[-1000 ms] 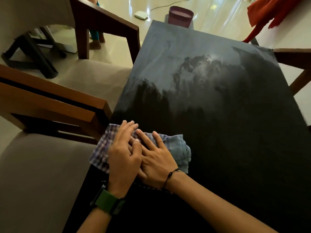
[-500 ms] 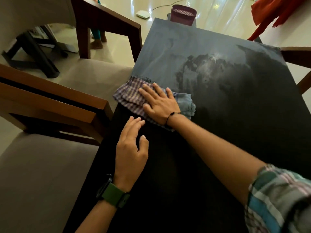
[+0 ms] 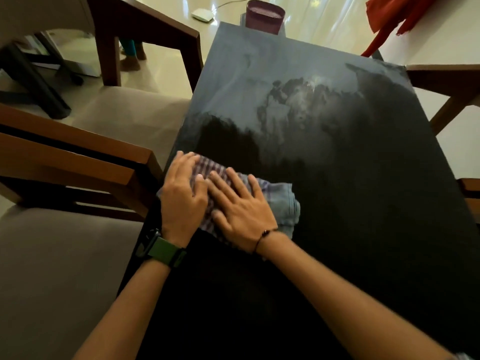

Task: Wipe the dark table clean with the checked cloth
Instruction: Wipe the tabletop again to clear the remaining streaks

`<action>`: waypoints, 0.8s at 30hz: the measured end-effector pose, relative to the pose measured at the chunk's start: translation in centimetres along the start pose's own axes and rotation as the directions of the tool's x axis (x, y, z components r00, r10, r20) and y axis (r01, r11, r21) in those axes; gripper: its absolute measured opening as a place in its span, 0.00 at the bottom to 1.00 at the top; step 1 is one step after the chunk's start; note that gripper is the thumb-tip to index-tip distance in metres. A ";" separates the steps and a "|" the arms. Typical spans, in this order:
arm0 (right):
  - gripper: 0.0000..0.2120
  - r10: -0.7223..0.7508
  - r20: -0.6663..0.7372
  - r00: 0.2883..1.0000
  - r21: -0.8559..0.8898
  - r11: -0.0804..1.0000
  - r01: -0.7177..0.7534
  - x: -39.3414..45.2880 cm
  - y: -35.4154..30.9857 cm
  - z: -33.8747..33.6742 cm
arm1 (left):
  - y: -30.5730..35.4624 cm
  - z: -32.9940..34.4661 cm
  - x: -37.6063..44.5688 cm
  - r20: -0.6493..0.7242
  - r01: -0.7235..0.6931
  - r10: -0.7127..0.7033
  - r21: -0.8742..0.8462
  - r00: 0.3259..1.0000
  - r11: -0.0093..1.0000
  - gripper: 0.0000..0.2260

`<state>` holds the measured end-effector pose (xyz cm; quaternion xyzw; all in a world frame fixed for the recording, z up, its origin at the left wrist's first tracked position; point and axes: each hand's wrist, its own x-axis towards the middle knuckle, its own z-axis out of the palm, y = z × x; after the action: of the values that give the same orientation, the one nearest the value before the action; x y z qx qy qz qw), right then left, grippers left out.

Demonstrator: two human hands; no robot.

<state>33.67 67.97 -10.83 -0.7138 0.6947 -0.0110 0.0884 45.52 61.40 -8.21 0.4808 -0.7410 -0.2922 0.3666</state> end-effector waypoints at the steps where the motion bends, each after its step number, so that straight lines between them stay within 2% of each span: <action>1: 0.30 -0.007 0.016 1.000 0.003 1.000 0.007 -0.8 -0.1 0.2 | -0.3 0.2 0.0 -0.012 0.007 -0.007 0.007 1.000 1.000 0.18; 8: 0.30 -0.008 0.003 1.000 -0.004 1.000 0.008 -0.1 0.2 0.4 | -1.5 1.1 0.1 0.012 -0.021 0.020 0.086 1.000 0.996 0.18; 11: 0.31 -0.007 -0.015 1.000 -0.007 1.000 0.007 0.9 1.0 0.1 | -1.4 1.2 1.5 0.085 -0.007 -0.001 0.094 0.996 0.996 0.19; 15: 0.32 -0.002 -0.029 1.000 -0.038 0.999 0.001 3.7 3.3 -0.2 | -0.9 1.6 3.7 0.211 -0.085 0.053 0.144 0.976 0.986 0.21; 19: 0.34 0.045 -0.030 0.999 -0.091 0.995 -0.048 8.0 7.1 -1.5 | -1.0 1.8 4.7 0.182 -0.122 0.095 0.144 0.979 0.982 0.20; 21: 0.30 0.092 -0.032 0.995 -0.109 0.989 -0.095 10.9 9.6 -2.0 | -1.7 2.0 4.4 0.164 -0.176 0.148 0.175 0.975 0.969 0.21; 24: 0.26 0.276 -0.033 0.961 -0.068 0.958 -0.277 14.9 12.5 -3.0 | -2.5 2.3 3.8 0.185 -0.295 0.250 0.281 0.950 0.913 0.19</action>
<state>21.35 52.61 -11.25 -0.6123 0.7885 0.0182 0.0552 43.87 57.13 -10.41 0.4008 -0.8617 -0.1541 0.2703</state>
